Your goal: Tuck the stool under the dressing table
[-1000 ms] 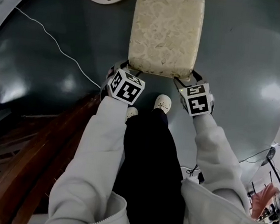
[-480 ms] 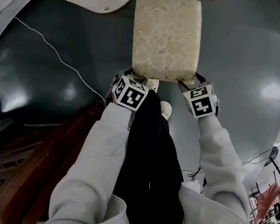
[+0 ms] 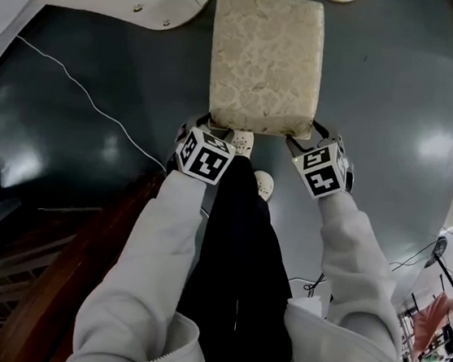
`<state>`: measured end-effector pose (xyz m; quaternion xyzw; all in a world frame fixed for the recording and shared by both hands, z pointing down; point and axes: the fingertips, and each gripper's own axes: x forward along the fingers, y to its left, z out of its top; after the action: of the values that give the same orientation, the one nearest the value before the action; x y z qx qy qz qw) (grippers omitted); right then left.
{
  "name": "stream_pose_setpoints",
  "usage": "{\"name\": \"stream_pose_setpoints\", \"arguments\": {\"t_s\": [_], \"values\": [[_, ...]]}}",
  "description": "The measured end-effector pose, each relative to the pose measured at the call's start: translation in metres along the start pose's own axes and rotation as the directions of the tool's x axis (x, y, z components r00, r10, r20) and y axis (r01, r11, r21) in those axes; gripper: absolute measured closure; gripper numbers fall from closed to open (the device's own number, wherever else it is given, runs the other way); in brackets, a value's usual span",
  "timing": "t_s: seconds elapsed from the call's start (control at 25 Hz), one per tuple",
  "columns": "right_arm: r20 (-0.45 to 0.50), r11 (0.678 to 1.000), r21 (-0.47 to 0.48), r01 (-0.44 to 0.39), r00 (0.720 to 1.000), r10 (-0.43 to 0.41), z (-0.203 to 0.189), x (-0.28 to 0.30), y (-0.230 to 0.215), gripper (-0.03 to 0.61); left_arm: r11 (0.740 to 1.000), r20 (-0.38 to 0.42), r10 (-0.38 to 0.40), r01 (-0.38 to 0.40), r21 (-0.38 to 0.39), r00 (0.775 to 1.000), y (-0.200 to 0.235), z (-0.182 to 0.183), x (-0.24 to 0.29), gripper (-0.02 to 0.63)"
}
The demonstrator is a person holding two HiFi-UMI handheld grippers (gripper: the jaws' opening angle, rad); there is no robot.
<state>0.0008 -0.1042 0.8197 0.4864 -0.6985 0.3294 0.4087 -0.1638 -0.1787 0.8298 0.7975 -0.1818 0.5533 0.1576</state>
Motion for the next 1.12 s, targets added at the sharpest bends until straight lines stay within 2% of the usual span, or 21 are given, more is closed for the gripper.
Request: {"name": "stream_pose_setpoints", "arguments": {"t_s": [0.12, 0.6, 1.12], "values": [[-0.009, 0.999, -0.038, 0.012, 1.0, -0.012, 0.006, 0.001, -0.006, 0.241, 1.0, 0.003, 0.003, -0.003, 0.003, 1.0, 0.008, 0.008, -0.003, 0.359], [-0.003, 1.0, -0.006, 0.016, 1.0, -0.016, 0.03, 0.008, -0.03, 0.238, 1.0, 0.016, -0.011, 0.011, 0.008, 1.0, 0.026, 0.036, 0.003, 0.359], [-0.008, 1.0, -0.007, 0.009, 1.0, -0.009, 0.062, 0.013, -0.079, 0.239, 1.0, 0.019, 0.005, -0.006, 0.019, 1.0, 0.047, 0.087, 0.011, 0.36]]}}
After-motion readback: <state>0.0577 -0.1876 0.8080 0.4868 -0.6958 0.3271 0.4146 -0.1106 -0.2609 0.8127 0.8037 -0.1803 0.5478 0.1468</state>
